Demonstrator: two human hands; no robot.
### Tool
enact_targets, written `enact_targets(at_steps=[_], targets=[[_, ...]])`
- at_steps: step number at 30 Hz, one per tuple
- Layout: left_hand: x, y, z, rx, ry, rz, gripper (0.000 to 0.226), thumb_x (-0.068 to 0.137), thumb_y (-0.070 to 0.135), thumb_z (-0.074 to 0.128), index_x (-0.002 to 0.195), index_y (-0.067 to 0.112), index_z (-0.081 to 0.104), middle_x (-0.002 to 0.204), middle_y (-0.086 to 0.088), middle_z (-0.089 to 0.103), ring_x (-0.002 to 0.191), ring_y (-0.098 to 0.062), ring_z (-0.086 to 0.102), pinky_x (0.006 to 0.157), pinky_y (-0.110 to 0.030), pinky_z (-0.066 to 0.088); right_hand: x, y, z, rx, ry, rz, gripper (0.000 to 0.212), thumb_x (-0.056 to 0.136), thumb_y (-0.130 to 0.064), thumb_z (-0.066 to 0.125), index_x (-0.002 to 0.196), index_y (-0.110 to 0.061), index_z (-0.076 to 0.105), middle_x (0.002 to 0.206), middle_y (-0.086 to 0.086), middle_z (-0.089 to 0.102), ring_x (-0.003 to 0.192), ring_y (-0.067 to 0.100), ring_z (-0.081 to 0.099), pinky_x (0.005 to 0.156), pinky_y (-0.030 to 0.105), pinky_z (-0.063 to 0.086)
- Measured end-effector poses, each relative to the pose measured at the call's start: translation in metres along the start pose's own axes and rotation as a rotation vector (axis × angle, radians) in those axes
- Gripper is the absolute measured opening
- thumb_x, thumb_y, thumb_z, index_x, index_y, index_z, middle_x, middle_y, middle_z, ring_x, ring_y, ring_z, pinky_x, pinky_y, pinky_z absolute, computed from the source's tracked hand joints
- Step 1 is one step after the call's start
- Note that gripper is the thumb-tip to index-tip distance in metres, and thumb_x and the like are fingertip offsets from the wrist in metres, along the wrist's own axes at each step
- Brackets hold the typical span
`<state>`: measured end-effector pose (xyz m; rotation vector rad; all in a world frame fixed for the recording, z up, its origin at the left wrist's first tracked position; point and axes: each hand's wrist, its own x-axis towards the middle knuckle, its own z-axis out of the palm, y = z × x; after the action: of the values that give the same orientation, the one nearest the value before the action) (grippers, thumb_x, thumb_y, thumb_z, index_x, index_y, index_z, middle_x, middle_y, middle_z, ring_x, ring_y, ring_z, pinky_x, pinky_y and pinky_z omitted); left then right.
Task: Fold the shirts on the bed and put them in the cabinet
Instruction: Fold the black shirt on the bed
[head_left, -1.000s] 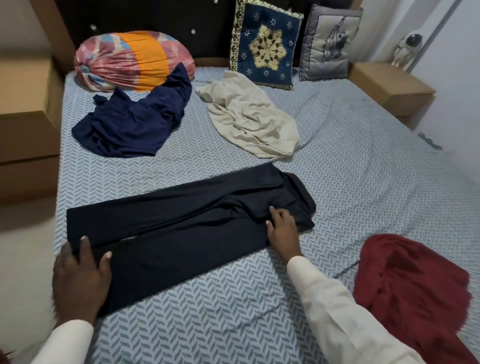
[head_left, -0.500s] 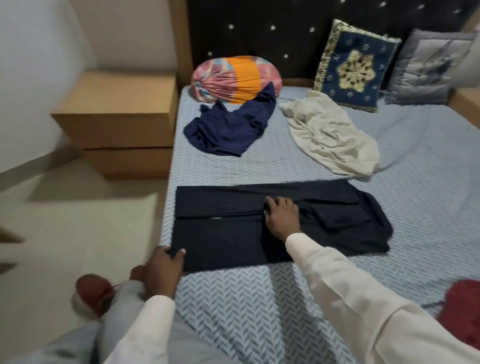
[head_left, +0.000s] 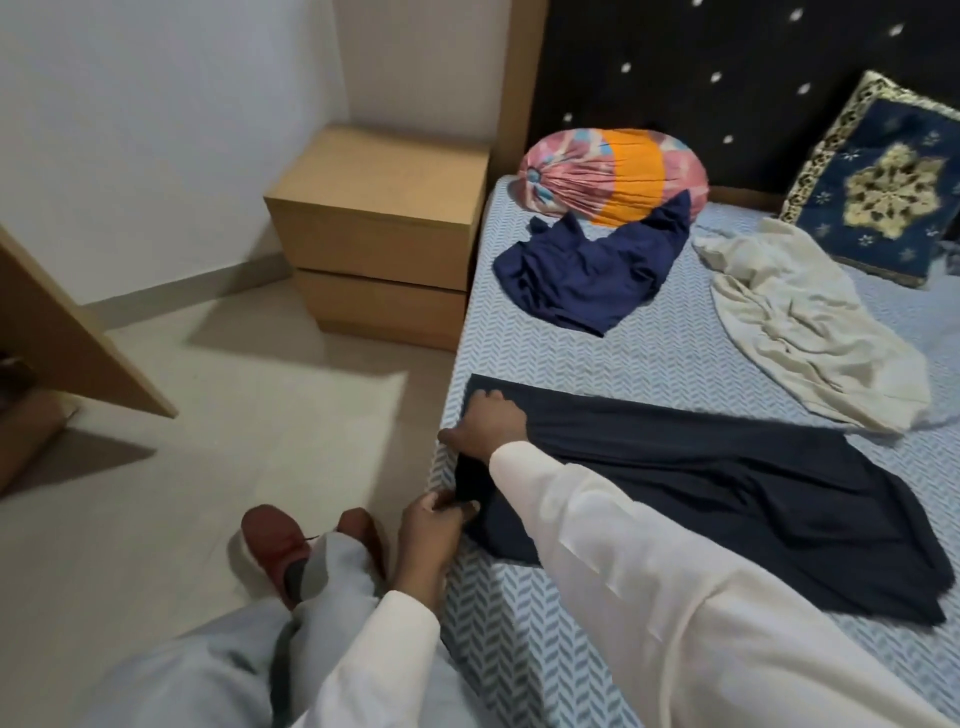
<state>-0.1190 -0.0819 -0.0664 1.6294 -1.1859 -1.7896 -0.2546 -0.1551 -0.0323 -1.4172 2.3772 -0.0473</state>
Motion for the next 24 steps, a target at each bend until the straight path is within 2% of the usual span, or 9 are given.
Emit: enact_targets(at_steps=[2,4,7,10,13,15,17,20,24], targets=[[0.004,-0.001,0.002,-0.03,-0.028,-0.012,0.032,0.073,0.017,0.077,0.105,0.019,0.071,0.098,-0.001,0.075,0.09,-0.02,0.07,0.084,-0.04,0.058,0.009,-0.014,-0.002,-0.068,-0.038,0.051,0.076,0.079,-0.051,0.066,0.136,-0.007,0.042,0.129,0.012,0.051,0.116,0.029,0.055,0.084,0.035,0.049],[0.006,-0.002,0.005,-0.033,-0.028,0.027,0.039,0.065,0.025,0.076,0.104,0.021,0.072,0.1,-0.003,0.075,0.092,-0.023,0.07,0.086,-0.045,0.057,0.017,-0.022,-0.001,-0.103,-0.045,0.084,0.071,0.081,-0.043,0.067,0.134,-0.006,0.04,0.125,0.011,0.054,0.112,0.027,0.058,0.075,0.032,0.049],[0.003,0.0,0.01,0.098,0.017,0.138,0.04,0.07,0.03,0.073,0.109,0.026,0.072,0.101,0.006,0.074,0.092,-0.016,0.069,0.087,-0.039,0.057,0.024,-0.015,-0.006,-0.057,-0.001,0.082,0.047,0.085,-0.029,0.061,0.125,-0.009,0.048,0.115,0.009,0.062,0.102,0.027,0.063,0.07,0.032,0.049],[-0.009,0.004,0.021,0.207,0.06,0.278,0.031,0.08,0.016,0.07,0.109,0.024,0.072,0.08,0.014,0.069,0.074,0.0,0.062,0.071,-0.016,0.05,0.032,0.018,-0.015,0.355,-0.048,0.225,0.033,0.082,-0.034,0.059,0.106,-0.011,0.059,0.104,0.008,0.065,0.094,0.03,0.065,0.074,0.034,0.055],[-0.019,0.004,0.043,0.234,0.029,0.376,0.026,0.08,0.012,0.07,0.103,0.022,0.074,0.058,0.011,0.055,0.055,-0.002,0.051,0.059,-0.012,0.043,0.027,0.065,-0.025,1.006,-0.134,0.449,0.03,0.074,-0.014,0.063,0.102,-0.004,0.062,0.097,0.012,0.062,0.085,0.027,0.061,0.062,0.035,0.057],[-0.024,0.002,0.06,0.308,-0.018,0.424,0.026,0.08,0.014,0.069,0.104,0.022,0.073,0.062,0.011,0.056,0.058,-0.003,0.053,0.063,-0.014,0.047,0.02,0.097,-0.029,1.154,-0.159,0.48,0.015,0.077,-0.003,0.061,0.091,-0.009,0.063,0.095,0.01,0.06,0.089,0.023,0.058,0.062,0.032,0.053],[-0.026,-0.004,0.075,0.421,-0.06,0.465,0.03,0.081,0.018,0.068,0.11,0.022,0.071,0.072,0.008,0.059,0.068,-0.005,0.057,0.072,-0.02,0.051,0.015,0.124,-0.028,1.155,-0.153,0.47,0.012,0.079,-0.001,0.065,0.084,-0.011,0.063,0.099,0.011,0.062,0.095,0.024,0.059,0.065,0.032,0.055],[-0.025,-0.014,0.09,0.601,-0.154,0.499,0.039,0.085,0.021,0.064,0.124,0.022,0.064,0.087,0.007,0.058,0.081,-0.008,0.057,0.081,-0.022,0.049,0.016,0.147,-0.018,1.023,-0.089,0.458,0.017,0.079,-0.004,0.073,0.079,-0.013,0.058,0.096,0.013,0.062,0.085,0.022,0.061,0.063,0.033,0.056],[-0.025,-0.017,0.094,0.696,-0.278,0.564,0.047,0.092,0.023,0.06,0.138,0.019,0.054,0.099,0.006,0.054,0.087,-0.009,0.055,0.082,-0.019,0.045,0.01,0.149,-0.009,0.551,0.15,0.261,0.039,0.075,-0.025,0.077,0.101,-0.02,0.048,0.1,0.003,0.06,0.089,0.022,0.06,0.079,0.038,0.053]])
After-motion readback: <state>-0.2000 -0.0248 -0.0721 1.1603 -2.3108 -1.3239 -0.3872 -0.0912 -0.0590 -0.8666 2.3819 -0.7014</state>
